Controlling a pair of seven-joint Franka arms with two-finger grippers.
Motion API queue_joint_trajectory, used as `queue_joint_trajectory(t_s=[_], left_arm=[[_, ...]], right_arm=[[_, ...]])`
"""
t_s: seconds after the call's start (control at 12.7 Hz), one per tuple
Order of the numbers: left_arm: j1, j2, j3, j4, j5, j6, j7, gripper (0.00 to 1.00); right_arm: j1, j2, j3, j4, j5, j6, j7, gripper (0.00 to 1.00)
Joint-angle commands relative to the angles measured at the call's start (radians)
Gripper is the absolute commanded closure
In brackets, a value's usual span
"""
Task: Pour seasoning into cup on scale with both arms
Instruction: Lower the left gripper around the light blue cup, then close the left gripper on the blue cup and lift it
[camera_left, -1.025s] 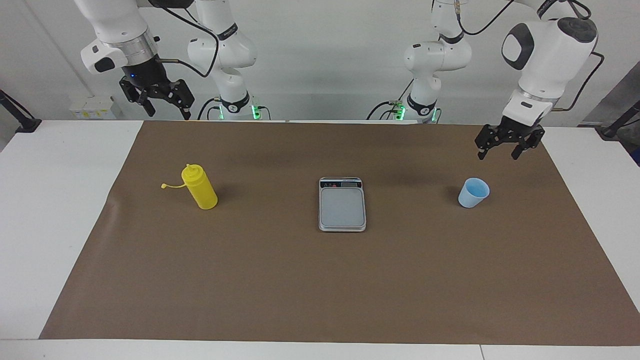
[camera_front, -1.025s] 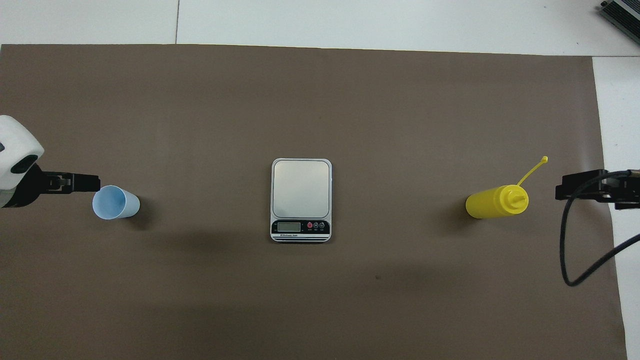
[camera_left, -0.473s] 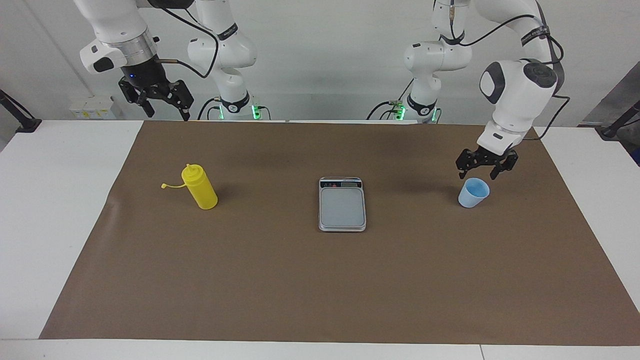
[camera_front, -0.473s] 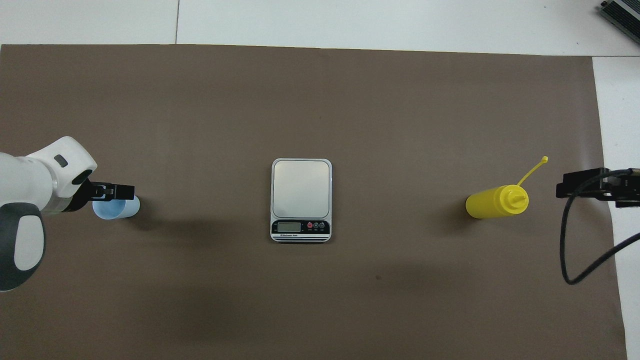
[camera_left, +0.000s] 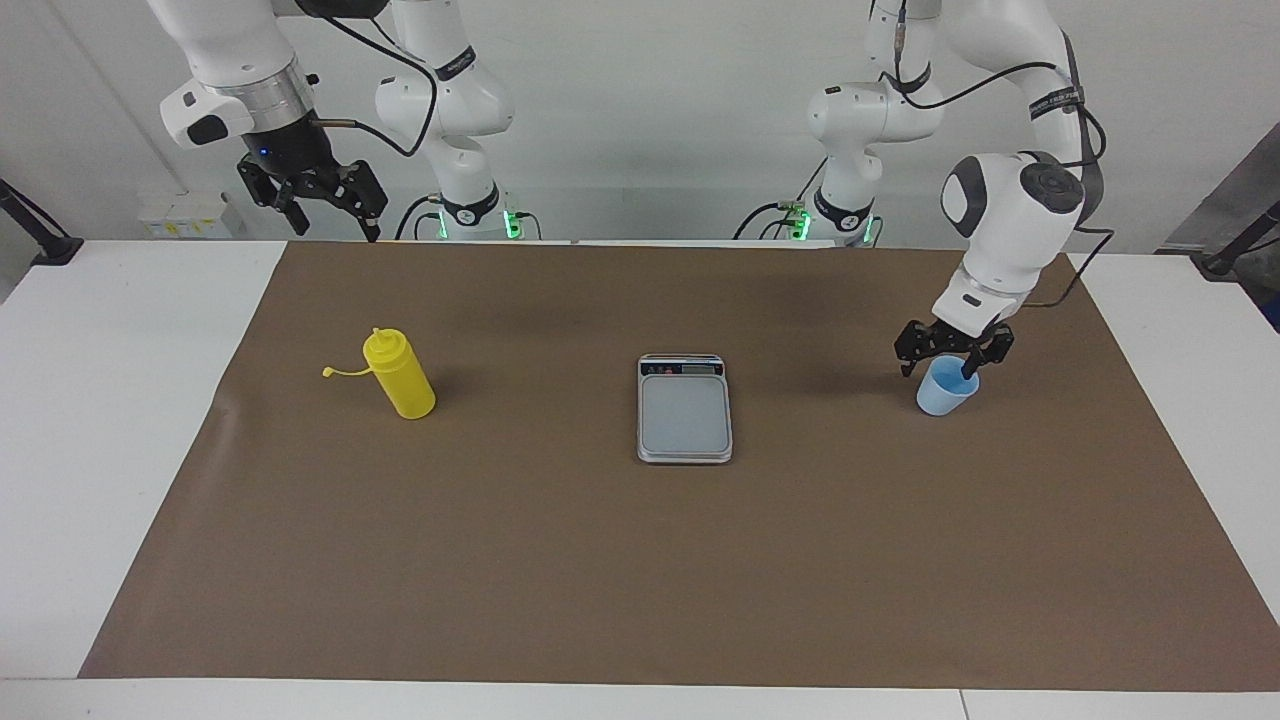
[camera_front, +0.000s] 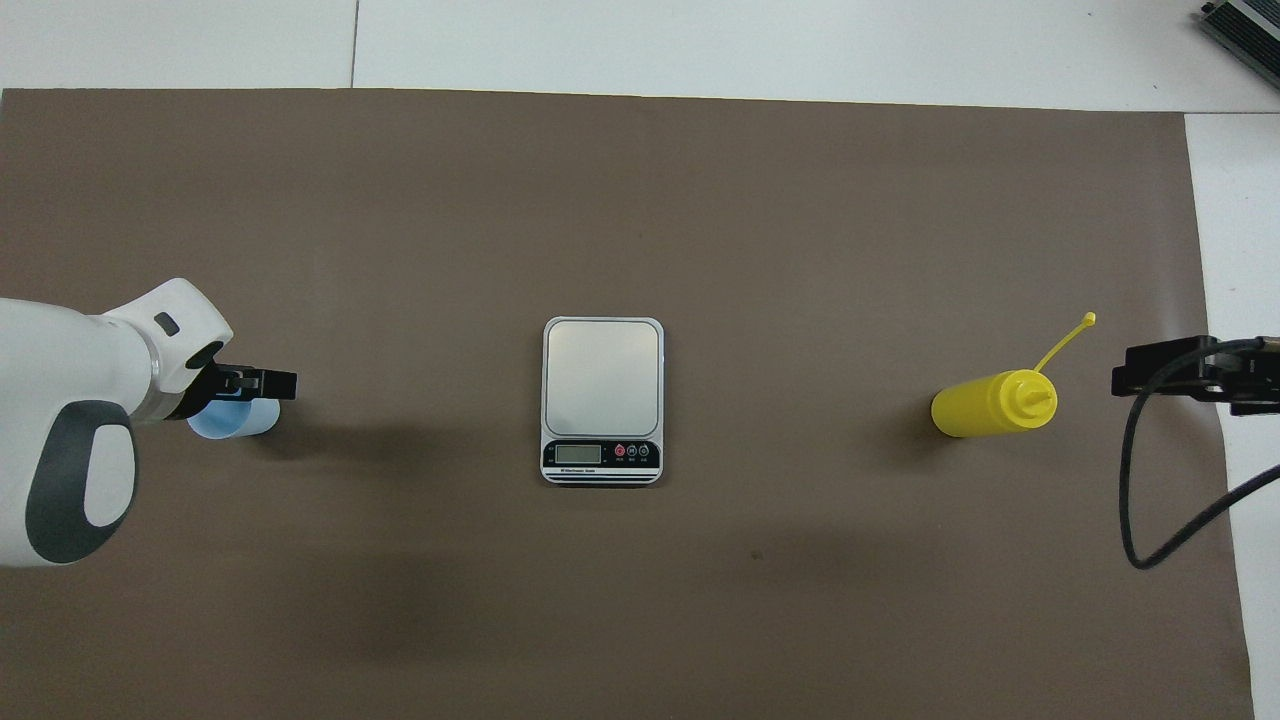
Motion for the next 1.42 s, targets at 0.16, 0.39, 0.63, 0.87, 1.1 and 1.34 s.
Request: queue_joint_trajectory(t_s=[0.16, 0.39, 0.63, 0.87, 1.1, 1.34], left_arm=[[-0.013, -0.008, 0.012, -0.070, 0.018, 0.101, 0.010, 0.00], [-0.010, -0.011, 0.012, -0.096, 0.018, 0.106, 0.012, 0.00], [-0.010, -0.016, 0.012, -0.104, 0.018, 0.106, 0.012, 0.00], [-0.013, -0.011, 0.012, -0.111, 0.018, 0.123, 0.012, 0.00], [-0.007, -0.009, 0.012, -0.120, 0.018, 0.133, 0.013, 0.00], [-0.004, -0.008, 0.012, -0.131, 0.018, 0.149, 0.015, 0.00]], right_arm=[[-0.012, -0.013, 0.004, -0.022, 0.003, 0.019, -0.013, 0.00], [-0.012, -0.013, 0.004, -0.023, 0.003, 0.021, -0.015, 0.00], [-0.012, -0.015, 0.004, -0.025, 0.003, 0.021, -0.018, 0.00], [-0.012, -0.015, 0.004, -0.026, 0.003, 0.019, -0.020, 0.00], [-0.013, -0.015, 0.004, -0.026, 0.003, 0.019, -0.021, 0.00], [-0.013, -0.016, 0.004, -0.028, 0.003, 0.019, -0.021, 0.00]])
